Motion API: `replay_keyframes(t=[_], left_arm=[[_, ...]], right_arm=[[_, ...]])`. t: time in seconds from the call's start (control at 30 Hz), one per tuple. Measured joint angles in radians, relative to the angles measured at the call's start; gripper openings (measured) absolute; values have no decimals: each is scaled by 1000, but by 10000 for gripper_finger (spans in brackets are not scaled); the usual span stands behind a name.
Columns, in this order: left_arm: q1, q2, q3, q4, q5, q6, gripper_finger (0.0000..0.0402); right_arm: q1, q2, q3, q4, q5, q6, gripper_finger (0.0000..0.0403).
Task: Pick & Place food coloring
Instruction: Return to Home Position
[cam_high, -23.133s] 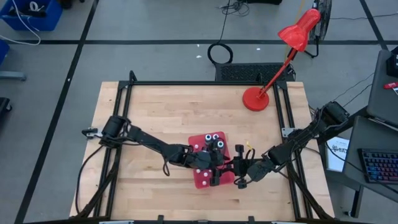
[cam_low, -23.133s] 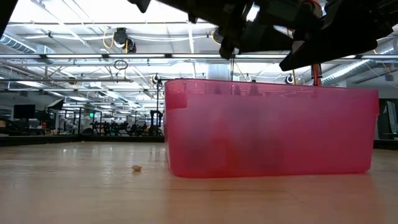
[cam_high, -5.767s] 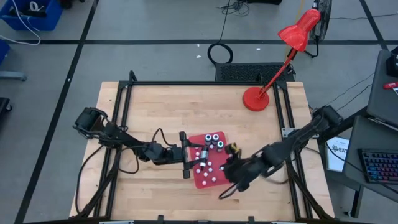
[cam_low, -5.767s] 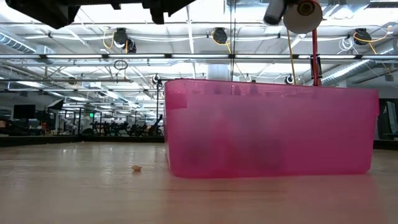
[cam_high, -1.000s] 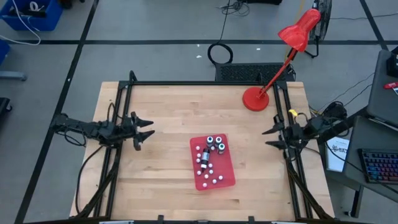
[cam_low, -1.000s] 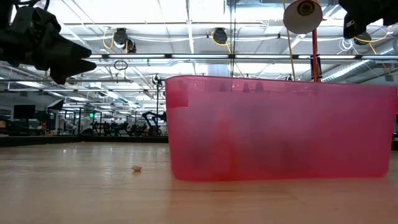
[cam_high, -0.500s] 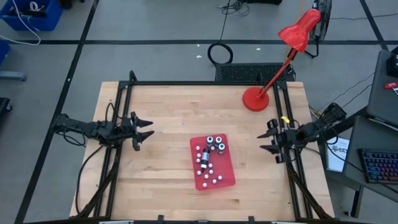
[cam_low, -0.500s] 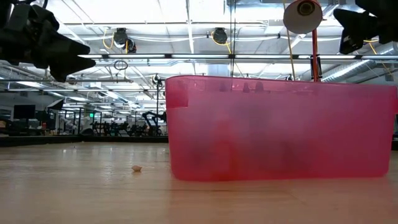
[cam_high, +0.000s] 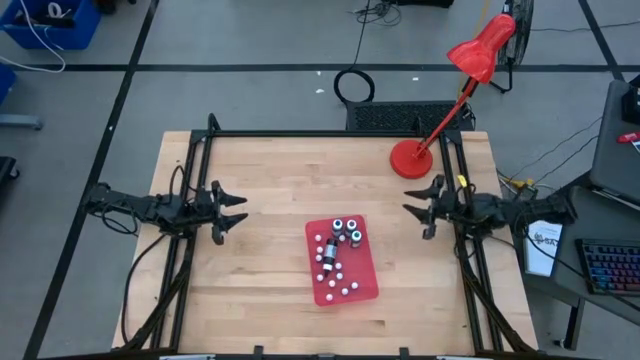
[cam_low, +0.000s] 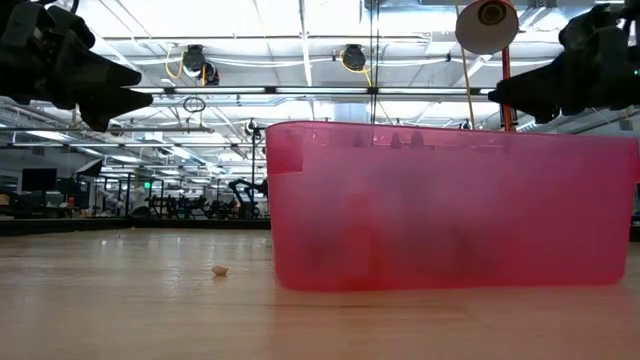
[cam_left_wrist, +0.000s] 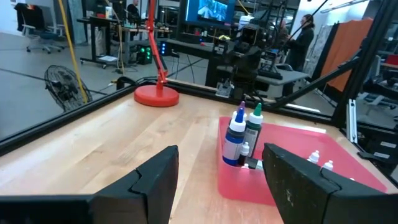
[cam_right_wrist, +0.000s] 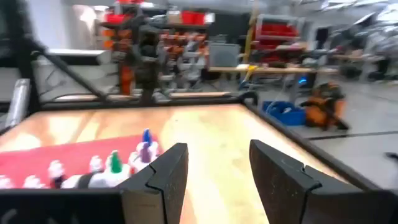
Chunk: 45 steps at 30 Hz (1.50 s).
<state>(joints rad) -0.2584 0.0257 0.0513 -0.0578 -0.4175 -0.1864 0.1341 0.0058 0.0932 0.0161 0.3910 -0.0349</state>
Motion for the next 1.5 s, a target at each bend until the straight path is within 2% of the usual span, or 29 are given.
replay_keyframes(t=[0.17,0.23,0.47,0.67,1.13,1.5], left_arm=[[0,0,0,0,1,3,232],[0,0,0,0,1,33,232],[0,0,-1,7,-1,144,232],[0,0,-1,9,-1,129,232],[0,0,-1,12,-1,131,232],[0,0,-1,13,-2,130,232]], right_arm=[[-117,0,2,-41,-288,34,162],[-144,-1,-12,-31,-345,35,162],[-168,0,-39,-28,-345,80,161],[-168,2,-40,-31,-345,127,160],[-168,2,-41,76,-337,128,161],[-168,2,-41,79,-339,128,162]])
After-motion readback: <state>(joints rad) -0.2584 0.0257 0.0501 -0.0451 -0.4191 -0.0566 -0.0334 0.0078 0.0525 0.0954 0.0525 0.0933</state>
